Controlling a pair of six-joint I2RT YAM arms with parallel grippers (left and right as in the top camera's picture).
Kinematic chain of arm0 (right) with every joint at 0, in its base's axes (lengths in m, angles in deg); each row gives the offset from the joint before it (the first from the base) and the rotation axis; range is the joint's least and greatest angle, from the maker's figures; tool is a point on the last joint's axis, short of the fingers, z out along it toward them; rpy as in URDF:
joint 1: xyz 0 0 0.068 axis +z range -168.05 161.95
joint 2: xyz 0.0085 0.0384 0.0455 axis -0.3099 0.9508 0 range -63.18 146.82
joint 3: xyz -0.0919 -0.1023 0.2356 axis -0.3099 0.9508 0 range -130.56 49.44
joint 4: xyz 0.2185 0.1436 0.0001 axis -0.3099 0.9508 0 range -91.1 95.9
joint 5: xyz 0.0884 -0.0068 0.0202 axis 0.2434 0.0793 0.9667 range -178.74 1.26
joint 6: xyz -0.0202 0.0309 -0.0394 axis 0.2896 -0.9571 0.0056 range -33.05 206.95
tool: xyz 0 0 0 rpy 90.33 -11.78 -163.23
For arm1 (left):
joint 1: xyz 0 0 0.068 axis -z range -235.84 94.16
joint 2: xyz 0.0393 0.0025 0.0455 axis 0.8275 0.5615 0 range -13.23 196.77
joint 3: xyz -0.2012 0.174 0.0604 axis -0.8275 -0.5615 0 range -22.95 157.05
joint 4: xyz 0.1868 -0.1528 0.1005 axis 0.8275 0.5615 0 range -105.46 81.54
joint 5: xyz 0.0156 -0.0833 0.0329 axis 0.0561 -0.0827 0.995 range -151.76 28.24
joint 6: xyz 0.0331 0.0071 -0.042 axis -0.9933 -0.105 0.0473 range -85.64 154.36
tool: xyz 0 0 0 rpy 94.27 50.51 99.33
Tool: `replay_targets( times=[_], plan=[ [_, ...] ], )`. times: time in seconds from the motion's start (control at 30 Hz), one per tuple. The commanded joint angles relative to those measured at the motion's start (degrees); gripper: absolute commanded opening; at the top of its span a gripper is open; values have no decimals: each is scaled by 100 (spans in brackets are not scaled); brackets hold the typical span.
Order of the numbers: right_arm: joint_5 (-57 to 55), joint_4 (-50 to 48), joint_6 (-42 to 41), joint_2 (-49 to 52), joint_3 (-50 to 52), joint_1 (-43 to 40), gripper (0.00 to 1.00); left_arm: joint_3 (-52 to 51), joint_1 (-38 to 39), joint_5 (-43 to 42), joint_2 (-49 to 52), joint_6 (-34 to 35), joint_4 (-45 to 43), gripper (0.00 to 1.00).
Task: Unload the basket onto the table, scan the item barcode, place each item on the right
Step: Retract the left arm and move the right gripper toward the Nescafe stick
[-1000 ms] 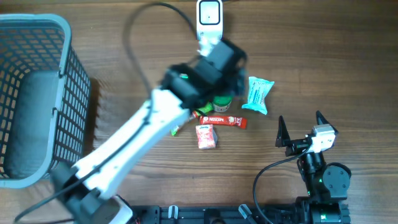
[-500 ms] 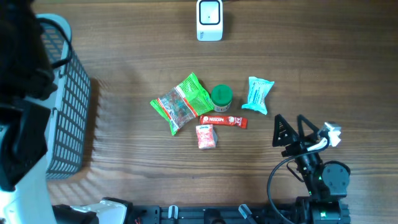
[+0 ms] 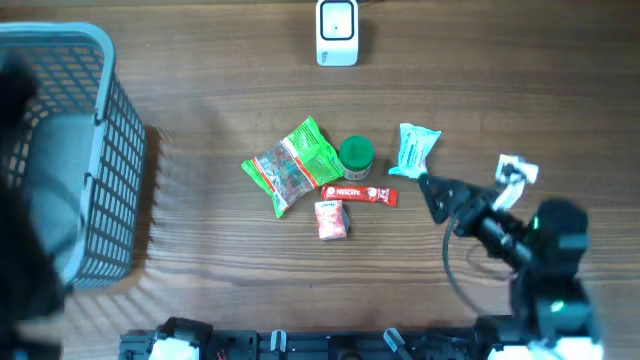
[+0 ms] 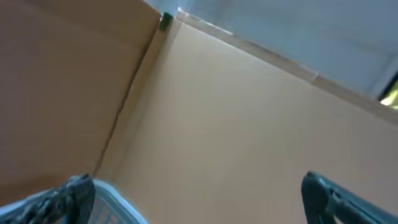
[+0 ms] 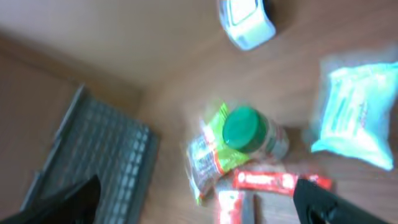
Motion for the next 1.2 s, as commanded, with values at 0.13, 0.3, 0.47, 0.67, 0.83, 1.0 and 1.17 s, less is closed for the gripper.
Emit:
replay_targets(
  times=[0.13,0.3,0.47,0.67,0.83,1.0,1.17],
  plan=[
    [-219,1727,1217,2524,-2520,44,4,-2332,-286,-785,-2483,-52,-1064,100],
    [1615,103,1445,4553,-1530,420,4,-2347,-828,-1106,-2813,-46,-1014,100],
    [1458,-284,1484,5993,-1517,839,4,-2347,-1274,-2570,-2857,234,-804,100],
    [-699,-308,1316,6247,-1213,988,4,-2347,-1576,-2671,-2857,234,-835,100],
    [-1423,-337,1128,6240,-1106,988,4,-2347,-1576,-3394,-2859,232,-984,100],
    [-702,136,1309,5440,-1574,988,4,-2326,-1574,-3873,-2859,232,-1211,100],
    [-588,76,1283,4999,-1556,994,4,-2326,-1574,-4054,-2863,229,-1104,100]
  ],
)
